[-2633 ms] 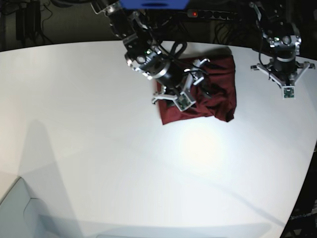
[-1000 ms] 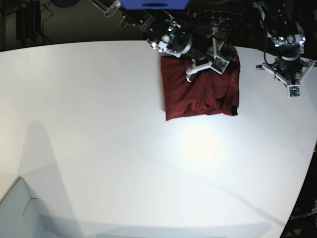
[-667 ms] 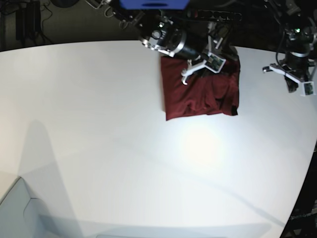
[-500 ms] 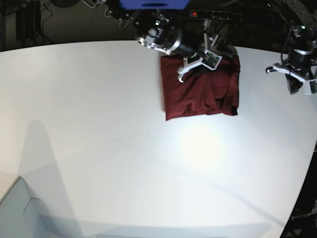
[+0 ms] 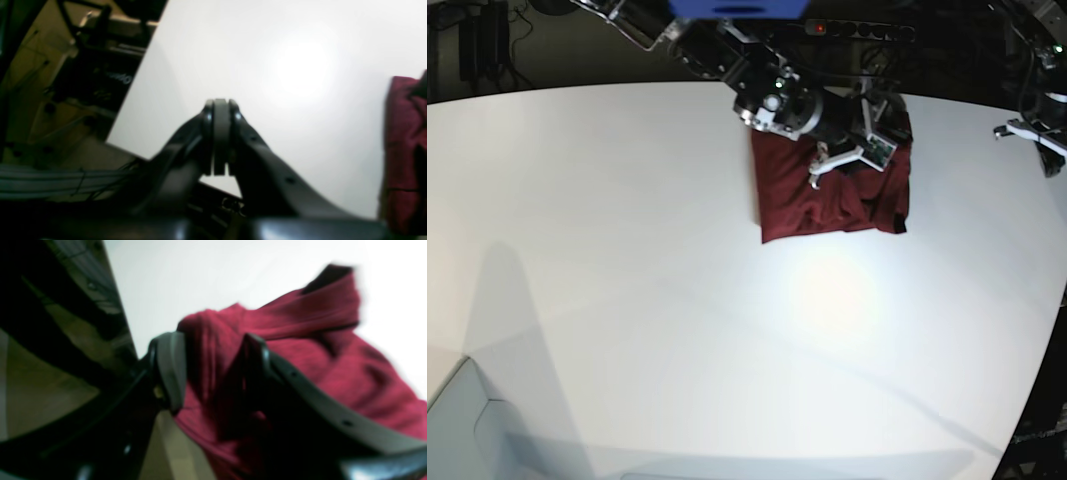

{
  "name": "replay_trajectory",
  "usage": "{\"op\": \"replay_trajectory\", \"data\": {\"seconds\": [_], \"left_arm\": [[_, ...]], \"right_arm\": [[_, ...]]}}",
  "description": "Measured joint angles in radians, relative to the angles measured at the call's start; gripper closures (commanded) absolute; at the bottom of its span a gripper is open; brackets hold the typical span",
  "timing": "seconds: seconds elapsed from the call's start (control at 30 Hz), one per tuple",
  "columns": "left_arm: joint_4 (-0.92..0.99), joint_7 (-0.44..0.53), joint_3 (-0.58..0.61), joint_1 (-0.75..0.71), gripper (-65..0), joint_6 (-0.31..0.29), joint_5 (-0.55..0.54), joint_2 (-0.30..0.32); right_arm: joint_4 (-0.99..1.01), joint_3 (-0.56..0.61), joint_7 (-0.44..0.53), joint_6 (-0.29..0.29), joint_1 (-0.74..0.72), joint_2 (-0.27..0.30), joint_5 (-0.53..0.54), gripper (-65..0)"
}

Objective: Layout the t-shirt on the table in an organized manner, then fold the t-shirt properly
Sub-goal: 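Move both grippers to opposite sides of the folded bundle, then grasp the bundle edge with the left gripper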

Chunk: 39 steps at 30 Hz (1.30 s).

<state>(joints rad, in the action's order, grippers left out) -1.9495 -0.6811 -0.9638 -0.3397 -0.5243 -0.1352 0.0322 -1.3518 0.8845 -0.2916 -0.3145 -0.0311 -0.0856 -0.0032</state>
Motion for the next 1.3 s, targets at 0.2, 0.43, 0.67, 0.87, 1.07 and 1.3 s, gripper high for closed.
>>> {"op": "replay_trajectory", "data": {"seconds": [0.2,0.43,0.67,0.87,1.07,1.3], "left_arm": [[0.000,0.003,0.008,0.002,-0.5,0.000,-0.003,0.000],[0.000,0.003,0.077,0.005,-7.7,0.000,-0.004,-0.002],[0.000,0.000,0.164,0.005,-27.9,0.000,-0.004,-0.004],[0.000,0.003,0.270,0.008,-39.8,0.004,-0.008,-0.058],[0.042,0.014,0.344,0.097,-42.3,0.003,-0.009,-0.112],[0.167,0.010,0.411,0.151,-42.3,0.014,0.000,-0.110]], "right_arm": [[0.006,0.093,0.005,0.000,-0.002,-0.019,0.000,-28.1],[-0.074,0.132,0.002,0.000,0.010,0.011,-0.001,-28.1],[-0.147,0.020,0.001,0.000,0.025,0.036,0.000,-28.1],[-0.237,-0.134,0.000,-0.003,0.068,0.062,0.001,-28.1],[-0.324,-0.325,0.004,-0.001,0.113,0.103,0.000,-28.1],[-0.338,-0.430,-0.003,0.000,0.143,0.136,0.000,-28.1]]}}
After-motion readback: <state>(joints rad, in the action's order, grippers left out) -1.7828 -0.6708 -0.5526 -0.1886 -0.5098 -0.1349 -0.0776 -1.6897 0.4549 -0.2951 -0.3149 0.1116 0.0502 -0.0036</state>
